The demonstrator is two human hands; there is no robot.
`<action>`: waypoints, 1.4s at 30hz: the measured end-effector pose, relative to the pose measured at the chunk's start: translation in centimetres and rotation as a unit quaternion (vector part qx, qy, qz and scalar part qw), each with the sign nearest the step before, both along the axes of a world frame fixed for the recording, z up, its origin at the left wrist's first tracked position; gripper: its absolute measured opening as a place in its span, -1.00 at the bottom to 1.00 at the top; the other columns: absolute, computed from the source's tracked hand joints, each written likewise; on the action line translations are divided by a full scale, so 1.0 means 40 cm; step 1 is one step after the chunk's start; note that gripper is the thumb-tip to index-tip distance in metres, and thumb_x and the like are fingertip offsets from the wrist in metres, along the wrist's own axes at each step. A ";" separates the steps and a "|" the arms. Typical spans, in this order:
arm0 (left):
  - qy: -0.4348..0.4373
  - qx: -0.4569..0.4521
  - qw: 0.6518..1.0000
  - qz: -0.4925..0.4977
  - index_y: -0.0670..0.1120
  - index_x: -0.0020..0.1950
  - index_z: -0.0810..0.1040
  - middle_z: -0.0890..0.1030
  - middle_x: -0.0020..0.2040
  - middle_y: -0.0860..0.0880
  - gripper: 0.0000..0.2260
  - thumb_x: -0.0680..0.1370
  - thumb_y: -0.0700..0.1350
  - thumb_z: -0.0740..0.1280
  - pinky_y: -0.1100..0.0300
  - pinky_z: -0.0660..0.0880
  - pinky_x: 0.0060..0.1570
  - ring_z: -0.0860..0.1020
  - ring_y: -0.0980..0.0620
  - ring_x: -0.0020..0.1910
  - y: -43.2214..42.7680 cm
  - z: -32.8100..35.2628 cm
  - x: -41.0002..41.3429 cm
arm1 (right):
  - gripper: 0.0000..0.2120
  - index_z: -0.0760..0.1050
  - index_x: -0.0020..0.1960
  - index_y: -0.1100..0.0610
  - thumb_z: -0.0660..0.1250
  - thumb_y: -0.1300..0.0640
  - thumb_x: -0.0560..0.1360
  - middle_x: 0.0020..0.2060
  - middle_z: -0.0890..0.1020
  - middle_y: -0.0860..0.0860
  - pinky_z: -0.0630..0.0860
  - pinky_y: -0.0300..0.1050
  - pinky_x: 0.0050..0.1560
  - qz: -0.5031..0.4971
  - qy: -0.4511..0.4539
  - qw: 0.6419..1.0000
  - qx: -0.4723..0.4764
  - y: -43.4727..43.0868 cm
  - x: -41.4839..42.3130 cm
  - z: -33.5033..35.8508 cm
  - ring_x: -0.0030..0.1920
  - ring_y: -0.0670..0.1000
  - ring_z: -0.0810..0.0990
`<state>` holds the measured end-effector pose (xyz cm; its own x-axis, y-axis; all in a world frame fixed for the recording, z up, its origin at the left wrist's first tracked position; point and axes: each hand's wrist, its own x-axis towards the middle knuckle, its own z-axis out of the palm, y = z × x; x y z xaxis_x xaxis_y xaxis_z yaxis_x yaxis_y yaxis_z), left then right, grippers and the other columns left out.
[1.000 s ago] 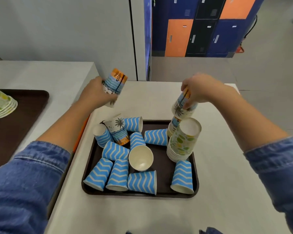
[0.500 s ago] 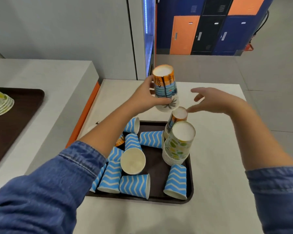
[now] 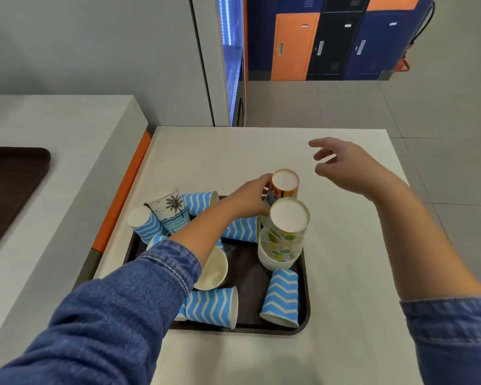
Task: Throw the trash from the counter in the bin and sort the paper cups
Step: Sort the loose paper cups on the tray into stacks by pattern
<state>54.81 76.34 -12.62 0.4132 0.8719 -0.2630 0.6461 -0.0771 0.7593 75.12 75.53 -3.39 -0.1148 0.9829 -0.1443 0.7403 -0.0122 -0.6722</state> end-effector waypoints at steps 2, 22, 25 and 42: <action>0.044 0.001 0.999 -0.017 -0.03 0.50 0.17 0.39 0.41 -0.08 -0.25 0.41 -0.14 0.49 0.19 0.38 0.18 0.39 -0.05 0.36 -0.009 -0.002 -0.023 | -0.52 0.36 0.40 -0.03 0.28 0.18 0.50 0.17 0.53 0.00 0.49 -0.06 0.03 0.006 -0.003 1.000 -0.009 0.002 -0.010 -0.007 0.09 0.05 0.52; 0.670 0.255 0.600 -0.354 -0.05 0.27 0.48 0.43 0.26 -0.11 -0.70 0.54 -0.11 0.31 -0.24 0.11 0.41 0.32 -0.12 0.31 -0.063 -0.001 -0.359 | -0.63 0.49 0.24 -0.06 0.36 -0.10 0.46 0.12 0.54 0.00 0.40 -0.11 -0.07 0.031 -0.067 0.997 0.010 0.029 -0.116 -0.066 0.07 0.03 0.53; 0.676 0.253 0.600 -0.346 -0.05 0.28 0.48 0.41 0.29 -0.10 -0.69 0.53 -0.09 0.31 -0.23 0.06 0.42 0.31 -0.11 0.33 -0.064 -0.001 -0.366 | -0.70 0.51 0.21 -0.04 0.34 0.00 0.49 0.10 0.56 0.00 0.42 -0.12 -0.04 0.032 -0.062 0.998 -0.006 0.025 -0.118 -0.071 0.06 0.03 0.53; -0.094 0.180 0.973 0.109 0.03 0.32 0.39 0.48 0.02 0.25 -0.42 0.36 0.07 0.50 0.56 0.41 -0.19 0.47 0.38 -0.05 -0.042 0.281 -0.123 | -0.66 0.52 0.23 -0.03 0.32 -0.11 0.50 0.00 0.59 -0.06 0.48 -0.06 -0.01 -0.051 0.060 0.997 -0.005 -0.058 -0.042 -0.102 -0.02 -0.01 0.56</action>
